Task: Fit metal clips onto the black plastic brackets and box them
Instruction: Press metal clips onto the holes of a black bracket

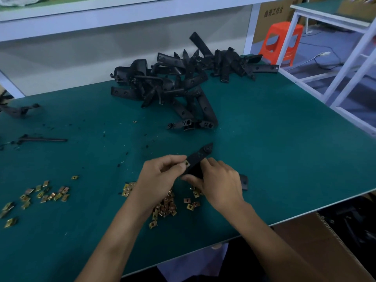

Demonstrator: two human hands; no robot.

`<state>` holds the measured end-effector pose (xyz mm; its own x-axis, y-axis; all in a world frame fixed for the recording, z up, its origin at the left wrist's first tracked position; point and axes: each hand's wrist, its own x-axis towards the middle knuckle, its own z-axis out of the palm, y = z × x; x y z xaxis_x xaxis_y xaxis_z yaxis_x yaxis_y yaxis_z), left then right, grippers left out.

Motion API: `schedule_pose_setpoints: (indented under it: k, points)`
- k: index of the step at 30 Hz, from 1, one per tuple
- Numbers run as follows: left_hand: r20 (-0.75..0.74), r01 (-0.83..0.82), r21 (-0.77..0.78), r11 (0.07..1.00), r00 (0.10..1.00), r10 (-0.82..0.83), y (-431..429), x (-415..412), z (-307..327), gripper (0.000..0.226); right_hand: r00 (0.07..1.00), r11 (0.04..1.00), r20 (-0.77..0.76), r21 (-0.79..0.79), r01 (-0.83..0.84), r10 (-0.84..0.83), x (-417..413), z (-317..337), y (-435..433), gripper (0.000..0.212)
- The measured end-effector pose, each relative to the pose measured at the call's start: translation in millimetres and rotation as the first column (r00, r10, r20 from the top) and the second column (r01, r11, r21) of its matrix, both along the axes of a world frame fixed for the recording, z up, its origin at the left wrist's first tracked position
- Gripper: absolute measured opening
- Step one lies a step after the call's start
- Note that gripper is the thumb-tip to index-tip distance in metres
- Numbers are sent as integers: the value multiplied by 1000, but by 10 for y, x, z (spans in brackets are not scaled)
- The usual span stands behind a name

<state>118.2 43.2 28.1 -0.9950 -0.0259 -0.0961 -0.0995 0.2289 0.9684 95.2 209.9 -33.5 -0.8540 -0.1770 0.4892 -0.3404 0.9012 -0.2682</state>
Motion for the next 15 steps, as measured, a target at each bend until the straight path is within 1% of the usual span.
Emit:
schedule_pose_setpoints:
  k: [2, 3, 6, 7, 9, 10, 11, 12, 13, 14, 15]
  points:
    - [3, 23, 30, 999, 1000, -23, 1, -2, 8, 24, 998, 998, 25, -16, 53, -53, -14, 15, -5, 66]
    - [-18, 22, 15, 1000, 1000, -22, 9, 6, -5, 24, 997, 997, 25, -27, 76, -76, -17, 21, -3, 66]
    - [-93, 35, -162, 986, 994, -51, 52, 56, -85, 26, 993, 990, 4, -70, 121, -121, -8, 42, 19, 66]
    - [-106, 29, -198, 980, 993, -50, 61, 69, -117, 29, 991, 987, 1, -85, 135, -135, 3, 46, 24, 68]
    - [-108, -19, -182, 983, 994, 0, 73, 74, -167, 33, 985, 978, -2, -121, 171, -172, 17, 48, 31, 72]
    - [-101, -31, -207, 978, 995, 10, 74, 74, -191, 34, 983, 974, -4, -137, 183, -185, 21, 49, 33, 73]
    - [-98, -7, -294, 956, 995, -23, 74, 72, -217, 31, 982, 971, -8, -147, 188, -191, 24, 50, 33, 73]
    - [-96, 52, -439, 897, 990, -104, 77, 70, -254, 27, 982, 971, -15, -152, 185, -189, 25, 50, 35, 72]
    - [-88, 113, -584, 804, 976, -201, 85, 78, -299, 26, 983, 972, -26, -155, 178, -184, 24, 48, 38, 72]
    - [-73, 149, -701, 698, 958, -278, 97, 88, -347, 29, 983, 972, -35, -159, 171, -178, 23, 46, 42, 71]
    - [-60, 156, -770, 619, 948, -313, 108, 99, -391, 32, 984, 973, -40, -162, 163, -171, 20, 46, 44, 70]
